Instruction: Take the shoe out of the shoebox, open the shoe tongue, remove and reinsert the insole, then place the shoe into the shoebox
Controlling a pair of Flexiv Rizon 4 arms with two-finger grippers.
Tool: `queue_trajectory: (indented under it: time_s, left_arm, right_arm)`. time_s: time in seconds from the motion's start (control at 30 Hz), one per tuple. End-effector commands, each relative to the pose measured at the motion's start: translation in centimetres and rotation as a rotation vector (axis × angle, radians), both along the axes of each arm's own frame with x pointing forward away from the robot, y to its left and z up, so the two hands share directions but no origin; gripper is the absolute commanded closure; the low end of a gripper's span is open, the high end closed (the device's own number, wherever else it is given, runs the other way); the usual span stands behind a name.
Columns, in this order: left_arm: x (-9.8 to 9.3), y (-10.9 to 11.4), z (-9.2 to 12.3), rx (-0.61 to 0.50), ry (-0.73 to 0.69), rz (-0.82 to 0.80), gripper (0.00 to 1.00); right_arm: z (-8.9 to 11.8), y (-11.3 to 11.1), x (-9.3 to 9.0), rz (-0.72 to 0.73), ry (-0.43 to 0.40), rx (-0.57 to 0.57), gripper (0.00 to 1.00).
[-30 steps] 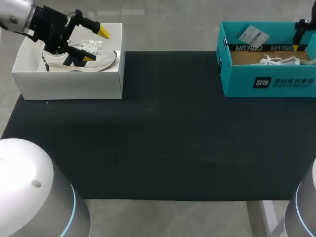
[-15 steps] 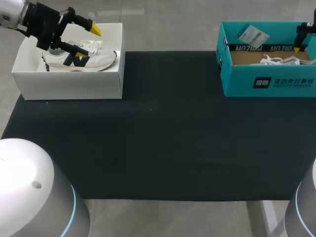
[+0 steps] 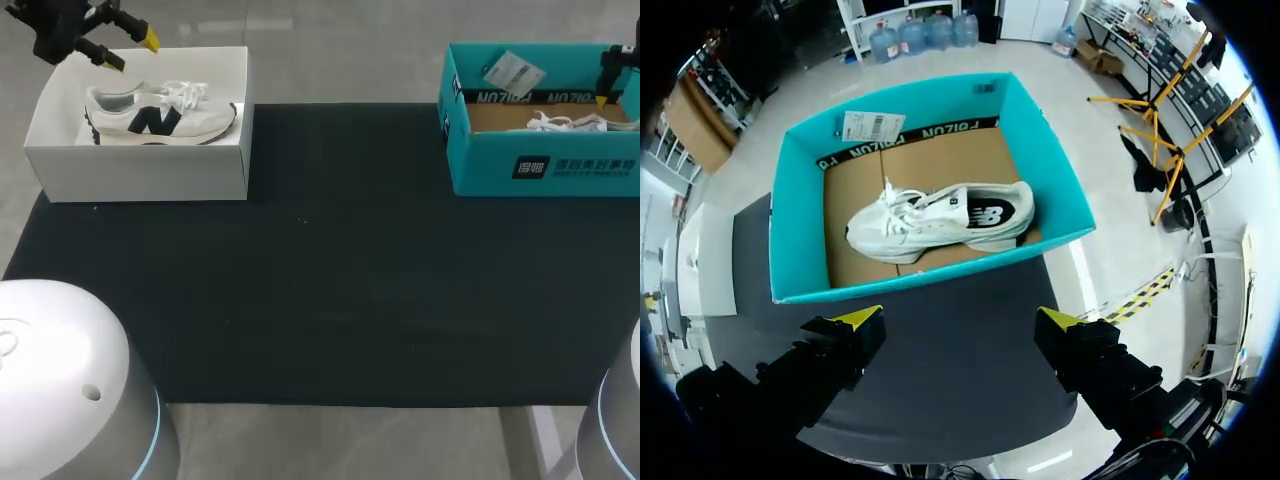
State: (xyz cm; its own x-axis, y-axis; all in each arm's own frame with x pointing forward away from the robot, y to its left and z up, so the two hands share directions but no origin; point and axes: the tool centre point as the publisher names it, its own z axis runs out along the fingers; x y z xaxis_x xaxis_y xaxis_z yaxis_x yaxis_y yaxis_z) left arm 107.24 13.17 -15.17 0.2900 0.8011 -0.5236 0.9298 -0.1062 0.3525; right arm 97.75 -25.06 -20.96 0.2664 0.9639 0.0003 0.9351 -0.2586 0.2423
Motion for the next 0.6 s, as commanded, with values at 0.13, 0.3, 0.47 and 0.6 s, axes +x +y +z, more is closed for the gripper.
queue_trajectory:
  time_s: [0.13,0.3,0.47,0.6]
  left_arm:
    - [2.5,3.5,-1.9,0.224,0.053,-0.04,0.0]
    - [3.2,5.6,-3.7,0.289,0.142,0.002,0.0]
    - [3.8,7.8,-5.3,0.352,0.195,0.066,0.0]
    - [4.5,9.7,-6.5,0.386,0.234,0.113,0.0]
  right_arm:
    - [0.0,0.0,0.0,0.0,0.0,0.001,0.0]
    - [0.0,0.0,0.0,0.0,0.0,0.001,0.0]
    - [0.0,0.0,0.0,0.0,0.0,0.001,0.0]
    - [0.0,0.0,0.0,0.0,0.0,0.001,0.0]
